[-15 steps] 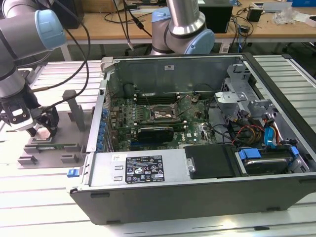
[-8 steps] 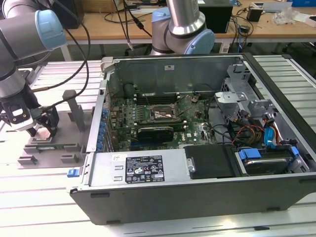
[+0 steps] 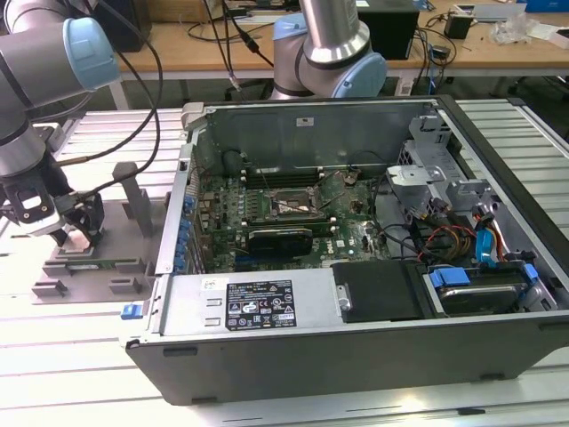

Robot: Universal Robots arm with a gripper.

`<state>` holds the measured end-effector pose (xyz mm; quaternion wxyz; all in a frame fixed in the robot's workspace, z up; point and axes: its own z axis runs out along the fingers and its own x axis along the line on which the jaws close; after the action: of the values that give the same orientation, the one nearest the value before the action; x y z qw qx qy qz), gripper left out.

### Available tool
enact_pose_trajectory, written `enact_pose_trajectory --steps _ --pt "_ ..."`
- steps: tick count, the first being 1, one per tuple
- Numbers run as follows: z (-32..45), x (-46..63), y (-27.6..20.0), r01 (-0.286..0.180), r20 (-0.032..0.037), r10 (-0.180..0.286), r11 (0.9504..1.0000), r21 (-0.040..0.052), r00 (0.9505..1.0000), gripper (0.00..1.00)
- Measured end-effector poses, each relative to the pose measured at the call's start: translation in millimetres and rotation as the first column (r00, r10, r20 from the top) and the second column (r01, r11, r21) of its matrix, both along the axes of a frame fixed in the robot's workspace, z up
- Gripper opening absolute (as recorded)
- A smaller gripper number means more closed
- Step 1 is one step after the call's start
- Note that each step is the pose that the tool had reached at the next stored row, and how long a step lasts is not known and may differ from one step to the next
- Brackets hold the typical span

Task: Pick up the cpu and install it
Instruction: 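Pick up the cpu and move it towards the insertion slot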

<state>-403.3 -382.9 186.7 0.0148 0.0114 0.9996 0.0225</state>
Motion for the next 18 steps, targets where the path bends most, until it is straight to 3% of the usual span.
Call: enact_pose_trajectory --steps 12,18 --pt "2.2 0.0 0.0 0.0 0.0 0.0 1.0 0.0 1.0 0.54" --pt "24.9 0.0 0.0 0.0 0.0001 0.0 1.0 0.0 1.0 0.54"
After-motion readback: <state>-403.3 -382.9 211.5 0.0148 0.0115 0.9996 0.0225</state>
